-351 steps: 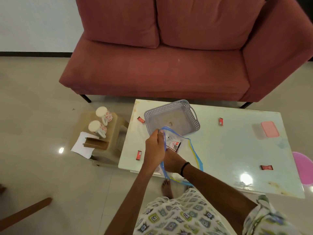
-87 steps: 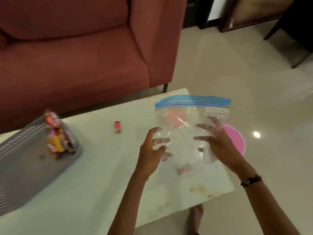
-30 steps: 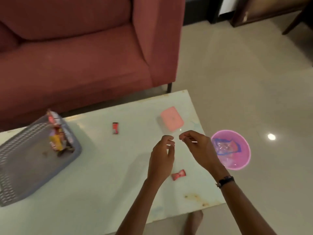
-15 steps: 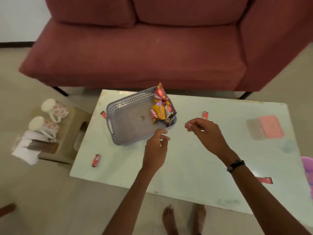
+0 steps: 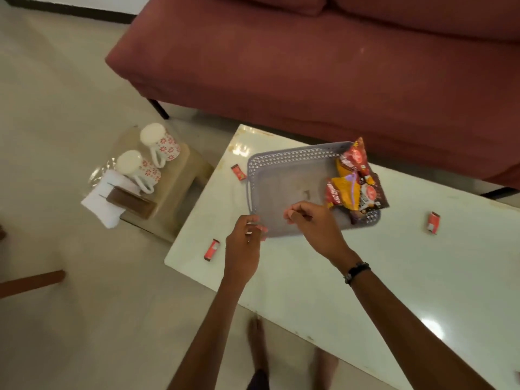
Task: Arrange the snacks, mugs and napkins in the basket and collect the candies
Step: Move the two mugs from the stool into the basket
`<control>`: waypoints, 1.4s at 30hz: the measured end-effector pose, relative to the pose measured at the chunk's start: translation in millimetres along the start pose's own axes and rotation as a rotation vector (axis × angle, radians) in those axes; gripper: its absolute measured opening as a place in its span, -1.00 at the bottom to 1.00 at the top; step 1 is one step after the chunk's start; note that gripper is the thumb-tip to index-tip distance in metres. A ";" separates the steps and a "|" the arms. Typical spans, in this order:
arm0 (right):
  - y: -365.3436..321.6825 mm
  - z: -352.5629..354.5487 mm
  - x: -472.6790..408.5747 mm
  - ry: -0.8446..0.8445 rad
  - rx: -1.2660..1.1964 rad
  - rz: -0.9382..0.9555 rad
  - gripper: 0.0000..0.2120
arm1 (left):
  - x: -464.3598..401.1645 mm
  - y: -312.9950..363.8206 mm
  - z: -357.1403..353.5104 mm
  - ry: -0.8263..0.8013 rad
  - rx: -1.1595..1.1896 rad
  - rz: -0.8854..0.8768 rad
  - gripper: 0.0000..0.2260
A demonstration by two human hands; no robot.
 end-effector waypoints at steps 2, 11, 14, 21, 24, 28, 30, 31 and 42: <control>-10.2 -26.5 -22.7 -0.030 0.004 -0.009 -0.86 | -9.1 -9.2 28.8 0.031 0.038 0.039 -0.86; -42.5 -166.4 -157.0 -0.144 -0.019 -0.096 -0.84 | -75.5 -68.6 181.9 0.346 0.015 0.160 -0.86; -54.6 -203.4 -207.5 -0.137 0.012 -0.093 -0.83 | -103.5 -91.1 229.5 0.473 -0.056 0.186 -0.81; -80.5 -255.3 -302.0 -0.011 0.001 -0.046 -0.80 | -150.2 -105.2 273.1 0.600 -0.043 0.232 -0.86; -82.2 -269.6 -322.8 -0.009 -0.033 -0.055 -0.78 | -155.7 -100.0 279.1 0.651 -0.072 0.248 -0.82; -82.1 -278.5 -336.5 -0.015 -0.067 -0.073 -0.81 | -161.0 -100.7 285.8 0.562 -0.170 0.253 -0.81; -80.2 -280.4 -340.4 -0.006 -0.080 -0.088 -0.83 | -165.8 -101.2 292.0 0.517 -0.229 0.271 -0.82; -79.4 -280.7 -342.1 -0.005 -0.082 -0.090 -0.84 | -169.8 -103.2 294.1 0.484 -0.250 0.288 -0.81; -79.1 -277.7 -349.1 0.016 -0.030 -0.058 -0.86 | -195.2 -92.3 294.3 0.488 -0.312 0.392 -0.74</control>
Point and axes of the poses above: each hand's wrist, its own x-axis away from the middle knuckle, its own z-axis out of the back of the hand, y = z × x, the point moved 2 cm from there along -x, towards the middle knuckle, and after that the axes turned 15 degrees about -y, right-handed, at the moved point
